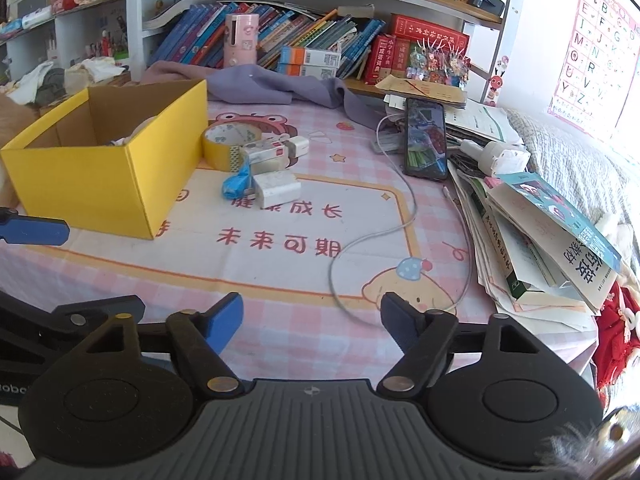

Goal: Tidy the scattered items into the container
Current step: 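Move both tools toward the tape roll and small white boxes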

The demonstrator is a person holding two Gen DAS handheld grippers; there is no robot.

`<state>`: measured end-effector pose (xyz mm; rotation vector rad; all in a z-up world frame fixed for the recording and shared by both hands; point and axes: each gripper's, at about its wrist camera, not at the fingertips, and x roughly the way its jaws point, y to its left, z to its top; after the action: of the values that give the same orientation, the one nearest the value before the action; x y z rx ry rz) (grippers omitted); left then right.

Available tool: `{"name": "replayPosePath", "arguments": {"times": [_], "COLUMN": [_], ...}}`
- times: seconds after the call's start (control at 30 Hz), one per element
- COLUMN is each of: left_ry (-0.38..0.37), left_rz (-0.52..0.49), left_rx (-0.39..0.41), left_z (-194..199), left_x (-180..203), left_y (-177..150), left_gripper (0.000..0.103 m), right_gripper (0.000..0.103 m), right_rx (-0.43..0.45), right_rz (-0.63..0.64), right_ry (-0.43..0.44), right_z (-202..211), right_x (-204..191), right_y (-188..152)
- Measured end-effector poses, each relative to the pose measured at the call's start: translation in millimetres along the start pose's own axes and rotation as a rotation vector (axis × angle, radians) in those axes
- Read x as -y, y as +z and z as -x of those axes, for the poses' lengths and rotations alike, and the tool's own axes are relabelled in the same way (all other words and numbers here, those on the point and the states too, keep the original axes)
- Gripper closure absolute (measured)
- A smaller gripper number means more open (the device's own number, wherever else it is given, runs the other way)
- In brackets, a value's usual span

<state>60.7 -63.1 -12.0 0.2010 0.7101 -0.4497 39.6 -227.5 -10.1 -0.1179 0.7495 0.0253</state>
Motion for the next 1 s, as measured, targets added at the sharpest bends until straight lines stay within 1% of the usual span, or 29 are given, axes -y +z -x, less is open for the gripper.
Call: {"name": "replayPosePath", "arguments": {"times": [0.37, 0.57, 0.63, 0.8, 1.0], "left_ry": [0.026, 0.052, 0.062, 0.093, 0.162], "left_rz": [0.0, 0.022, 0.028, 0.039, 0.041], "left_rx": [-0.007, -0.014, -0.022, -0.048, -0.07], "left_z": [-30, -50, -57, -75, -94], "left_x": [8, 10, 11, 14, 17], "left_y": [23, 40, 45, 54, 67], "left_gripper": [0.013, 0.013, 0.014, 0.024, 0.027], "right_gripper": [0.031, 0.031, 0.032, 0.034, 0.038], "right_rx": [-0.021, -0.026, -0.026, -0.032, -0.043], "right_rz": [0.024, 0.045, 0.05, 0.066, 0.095], "right_ry": [0.034, 0.062, 0.076, 0.117, 0.189], "right_z": [-34, -56, -63, -82, -108], "right_x": [21, 35, 40, 53, 60], "right_y": [23, 41, 47, 60, 79]}}
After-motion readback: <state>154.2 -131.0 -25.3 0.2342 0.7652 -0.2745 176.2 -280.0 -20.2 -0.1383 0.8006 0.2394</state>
